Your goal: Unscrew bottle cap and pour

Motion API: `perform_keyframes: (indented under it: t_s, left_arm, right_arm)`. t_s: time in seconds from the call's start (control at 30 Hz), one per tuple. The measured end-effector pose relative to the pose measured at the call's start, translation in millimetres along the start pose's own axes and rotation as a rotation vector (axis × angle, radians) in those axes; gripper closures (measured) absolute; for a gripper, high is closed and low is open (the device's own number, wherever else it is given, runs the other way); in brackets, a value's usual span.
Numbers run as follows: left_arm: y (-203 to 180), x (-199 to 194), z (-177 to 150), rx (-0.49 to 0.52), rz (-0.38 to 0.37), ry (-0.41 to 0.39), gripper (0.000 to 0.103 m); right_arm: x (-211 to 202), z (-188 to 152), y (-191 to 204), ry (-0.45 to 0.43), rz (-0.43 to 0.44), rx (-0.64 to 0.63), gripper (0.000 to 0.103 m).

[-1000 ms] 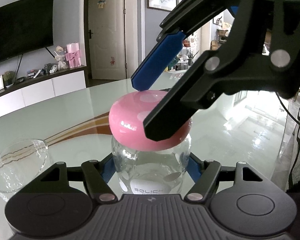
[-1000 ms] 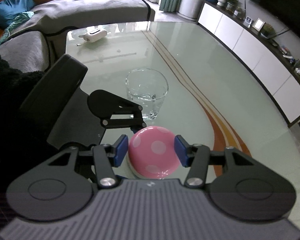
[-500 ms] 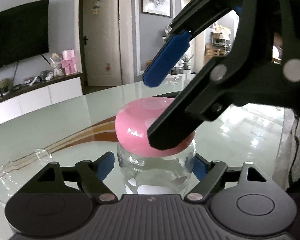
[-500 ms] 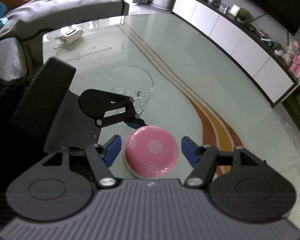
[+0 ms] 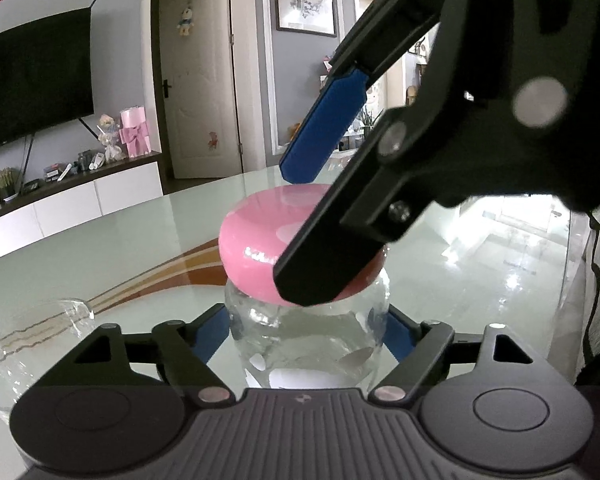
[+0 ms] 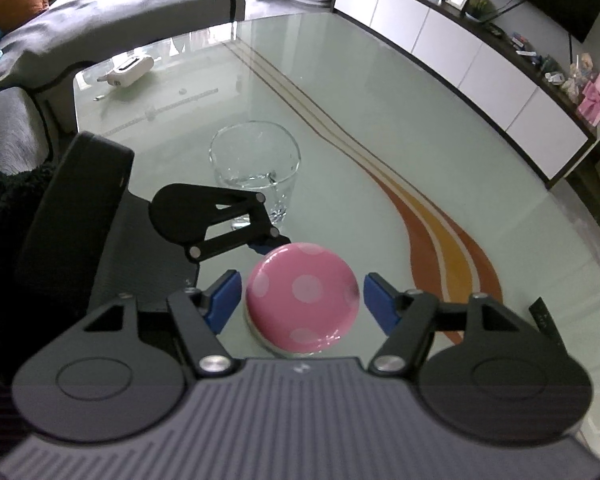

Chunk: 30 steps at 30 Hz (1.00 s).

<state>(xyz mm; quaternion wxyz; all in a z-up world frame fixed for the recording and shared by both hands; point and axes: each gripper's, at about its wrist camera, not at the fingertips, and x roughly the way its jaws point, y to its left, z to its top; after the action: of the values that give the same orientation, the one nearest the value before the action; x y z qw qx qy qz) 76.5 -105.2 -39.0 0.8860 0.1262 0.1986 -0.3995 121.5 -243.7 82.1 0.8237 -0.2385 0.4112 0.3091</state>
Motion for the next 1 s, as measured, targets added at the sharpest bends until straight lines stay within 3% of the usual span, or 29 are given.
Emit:
perform_keyframes:
  t_s: [0.2,1.0]
  left_arm:
    - [-2.4,2.8,2.5,-0.019,0.016,0.002,0.029]
    - [3.0,10.4,0.5,-0.060,0.040,0.014,0.029]
  right_arm:
    - [0.7,0.8,-0.8,0.001,0.006,-0.001,0.034]
    - [3.3,-1.8,-0.4,0.004,0.006,-0.033,0.038]
